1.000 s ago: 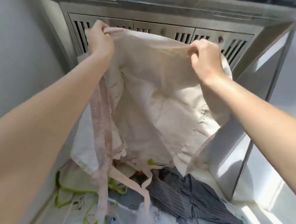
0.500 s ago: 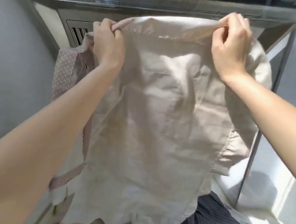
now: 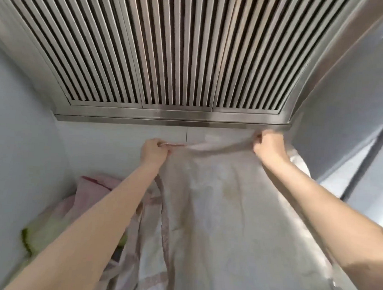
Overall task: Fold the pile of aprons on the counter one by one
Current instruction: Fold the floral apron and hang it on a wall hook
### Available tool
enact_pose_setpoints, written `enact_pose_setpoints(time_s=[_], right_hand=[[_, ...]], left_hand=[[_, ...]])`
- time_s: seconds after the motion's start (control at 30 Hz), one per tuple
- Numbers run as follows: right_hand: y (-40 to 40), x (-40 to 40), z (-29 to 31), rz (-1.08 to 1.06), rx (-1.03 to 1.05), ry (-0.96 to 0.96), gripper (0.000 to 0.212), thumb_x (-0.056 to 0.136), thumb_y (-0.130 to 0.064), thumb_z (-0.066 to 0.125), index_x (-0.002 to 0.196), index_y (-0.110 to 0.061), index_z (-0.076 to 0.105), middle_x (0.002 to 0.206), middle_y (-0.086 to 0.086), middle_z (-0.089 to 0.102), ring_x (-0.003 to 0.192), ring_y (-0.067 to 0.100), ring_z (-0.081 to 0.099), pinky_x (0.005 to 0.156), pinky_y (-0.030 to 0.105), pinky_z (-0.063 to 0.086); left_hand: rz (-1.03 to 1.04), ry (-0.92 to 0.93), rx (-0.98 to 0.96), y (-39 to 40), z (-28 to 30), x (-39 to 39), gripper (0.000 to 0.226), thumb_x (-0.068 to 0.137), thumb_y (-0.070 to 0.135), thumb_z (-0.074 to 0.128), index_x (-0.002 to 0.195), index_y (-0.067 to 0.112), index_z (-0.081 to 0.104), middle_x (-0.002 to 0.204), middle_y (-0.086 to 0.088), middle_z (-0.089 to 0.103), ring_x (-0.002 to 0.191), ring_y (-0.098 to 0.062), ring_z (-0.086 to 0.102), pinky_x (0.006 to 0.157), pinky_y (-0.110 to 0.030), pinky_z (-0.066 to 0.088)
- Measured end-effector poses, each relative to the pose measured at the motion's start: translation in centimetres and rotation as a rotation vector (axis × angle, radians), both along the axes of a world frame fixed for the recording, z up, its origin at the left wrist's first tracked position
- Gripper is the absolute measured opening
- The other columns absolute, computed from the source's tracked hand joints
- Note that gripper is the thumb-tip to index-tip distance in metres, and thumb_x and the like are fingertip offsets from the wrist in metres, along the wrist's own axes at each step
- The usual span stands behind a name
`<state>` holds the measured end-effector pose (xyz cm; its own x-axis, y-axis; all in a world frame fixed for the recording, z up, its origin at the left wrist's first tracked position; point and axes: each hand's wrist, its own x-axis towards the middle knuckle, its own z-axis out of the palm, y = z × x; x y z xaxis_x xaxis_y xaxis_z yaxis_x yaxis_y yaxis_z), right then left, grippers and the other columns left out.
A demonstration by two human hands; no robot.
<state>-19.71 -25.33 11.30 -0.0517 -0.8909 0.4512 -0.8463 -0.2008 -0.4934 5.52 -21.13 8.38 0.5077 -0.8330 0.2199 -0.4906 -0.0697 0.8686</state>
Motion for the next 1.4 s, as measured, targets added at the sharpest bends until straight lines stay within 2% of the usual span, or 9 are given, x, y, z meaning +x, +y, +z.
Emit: enact_pose_setpoints(time_s=[0.2,0.43,0.57,0.77,0.9,1.03,1.17,1.3,1.4], right_hand=[[-0.8,1.2,-13.2,0.381,0.496,0.178,0.084,0.088,-0.022,0.062,0.15,-0.01,0.007,0.157,0.011,-0.006,0.146,0.027,-0.001,0.116,0.03,0.009],[6.4,1.6,-24.0,0.482,0.785,0.702,0.061,0.097,-0.04,0.045,0.149,-0.024,0.018,0.159,0.004,-0.006,0.146,0.029,-0.004,0.116,0.048,0.008],[9.9,1.7,-24.0,0.604,0.779,0.564,0.057,0.097,-0.037,0.047,0.146,-0.017,0.028,0.158,0.008,0.004,0.144,0.027,0.009,0.116,0.037,0.017],[18.3,5.2,-22.8,0.871,0.756,0.46,0.039,0.092,-0.034,0.056,0.124,-0.012,0.053,0.123,0.007,0.047,0.109,0.021,0.047,0.094,0.029,0.037],[23.7,6.0,-24.2,0.938,0.832,0.501,0.051,0.089,-0.039,0.06,0.13,-0.013,0.045,0.123,0.004,0.048,0.104,0.022,0.049,0.089,0.031,0.042],[27.4,5.2,-28.2,0.756,0.817,0.808,0.094,0.078,-0.043,0.068,0.149,-0.02,0.009,0.151,0.009,0.014,0.135,0.038,0.021,0.105,0.057,0.025],[27.7,5.5,-30.3,0.497,0.598,0.849,0.064,0.063,-0.033,0.082,0.113,-0.004,0.056,0.112,0.017,0.055,0.095,0.037,0.058,0.076,0.047,0.051],[23.8,4.4,-27.8,0.26,0.587,0.321,0.037,0.086,-0.021,0.047,0.113,0.003,0.053,0.115,0.02,0.055,0.11,0.034,0.053,0.086,0.035,0.04],[18.8,2.9,-22.3,0.086,0.48,-0.149,0.024,0.088,-0.006,0.047,0.105,0.001,0.062,0.107,0.019,0.063,0.099,0.032,0.058,0.072,0.024,0.039]], left_hand=[[-0.582,-0.396,0.325,0.5,-11.8,-3.3,0.073,0.095,0.023,0.053,0.15,0.01,0.007,0.158,-0.006,0.002,0.146,-0.02,0.003,0.112,-0.02,0.006],[-0.894,-0.984,0.754,11.4,-23.5,-1.8,0.073,0.093,0.044,0.049,0.151,0.026,0.008,0.159,0.0,-0.002,0.146,-0.027,-0.007,0.116,-0.05,-0.006],[-0.752,-1.289,0.42,15.0,-26.0,1.4,0.069,0.062,0.032,0.08,0.124,0.015,0.056,0.129,-0.008,0.058,0.122,-0.031,0.05,0.108,-0.048,0.025],[-0.78,-1.333,0.037,21.0,-26.4,2.4,0.04,0.064,0.009,0.055,0.102,0.019,0.06,0.115,-0.008,0.056,0.103,-0.027,0.045,0.083,-0.037,0.041],[-0.884,-1.212,0.314,23.9,-27.3,2.7,0.061,0.043,0.009,0.084,0.1,0.019,0.069,0.115,-0.005,0.052,0.102,-0.022,0.045,0.054,-0.023,0.051],[-0.88,-1.03,0.635,25.5,-27.7,2.6,0.064,0.088,0.003,0.044,0.147,0.017,0.021,0.153,-0.004,0.013,0.137,-0.026,0.028,0.089,-0.031,0.043],[-0.642,-0.487,0.671,23.8,-24.6,2.7,0.037,0.091,0.004,0.042,0.128,0.009,0.047,0.131,-0.005,0.051,0.117,-0.02,0.053,0.098,-0.03,0.042],[-0.428,0.154,0.448,21.8,-18.1,2.1,0.034,0.086,-0.016,0.036,0.091,0.003,0.064,0.09,-0.002,0.067,0.078,0.007,0.065,0.087,-0.013,0.047],[-0.501,0.083,0.418,20.7,-15.5,2.0,0.035,0.087,-0.017,0.039,0.114,-0.005,0.057,0.115,-0.007,0.059,0.106,-0.005,0.055,0.079,-0.003,0.042]])
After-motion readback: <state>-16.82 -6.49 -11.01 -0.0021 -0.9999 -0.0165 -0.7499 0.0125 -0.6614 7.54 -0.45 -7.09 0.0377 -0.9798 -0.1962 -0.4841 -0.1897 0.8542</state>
